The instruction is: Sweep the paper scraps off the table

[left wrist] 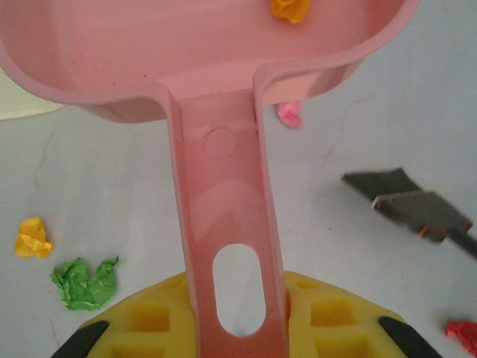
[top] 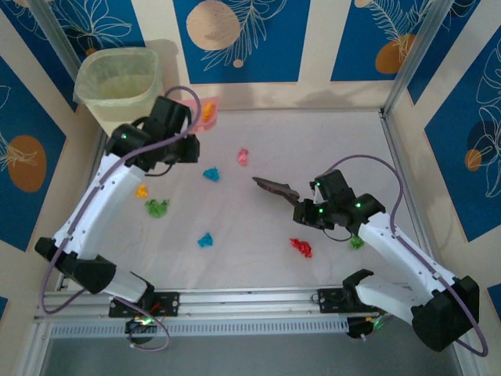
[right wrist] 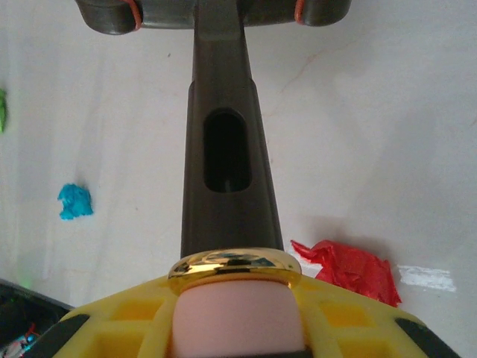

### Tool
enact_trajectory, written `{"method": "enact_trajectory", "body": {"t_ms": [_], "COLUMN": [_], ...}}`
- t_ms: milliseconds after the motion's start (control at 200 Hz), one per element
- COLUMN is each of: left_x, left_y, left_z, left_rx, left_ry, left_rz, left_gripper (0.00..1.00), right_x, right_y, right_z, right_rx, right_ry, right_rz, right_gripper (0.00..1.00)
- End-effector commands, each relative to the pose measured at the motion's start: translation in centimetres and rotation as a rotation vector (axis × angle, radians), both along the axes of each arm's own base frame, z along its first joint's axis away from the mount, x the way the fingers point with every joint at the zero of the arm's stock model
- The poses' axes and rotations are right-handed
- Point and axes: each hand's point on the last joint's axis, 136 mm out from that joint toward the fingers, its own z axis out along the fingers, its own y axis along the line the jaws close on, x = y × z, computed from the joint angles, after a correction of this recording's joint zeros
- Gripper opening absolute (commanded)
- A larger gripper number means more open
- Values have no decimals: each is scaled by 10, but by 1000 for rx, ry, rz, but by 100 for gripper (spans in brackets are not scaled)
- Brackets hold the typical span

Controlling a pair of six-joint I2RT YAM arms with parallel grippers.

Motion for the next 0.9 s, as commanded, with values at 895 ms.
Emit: {"method": "enact_trajectory", "body": {"t_ms": [895], "left_x": [159], "left_y": [121], "left_z": [101], "left_rx": [-875], "left_ry": [-103], "left_rz": [305], "left_gripper": [0], "right_x": [-19], "right_y": [16], "right_z": [-8], "right_rx": [-29], "right_ry": [-12], "right_rz": [92], "right_gripper": [0]}}
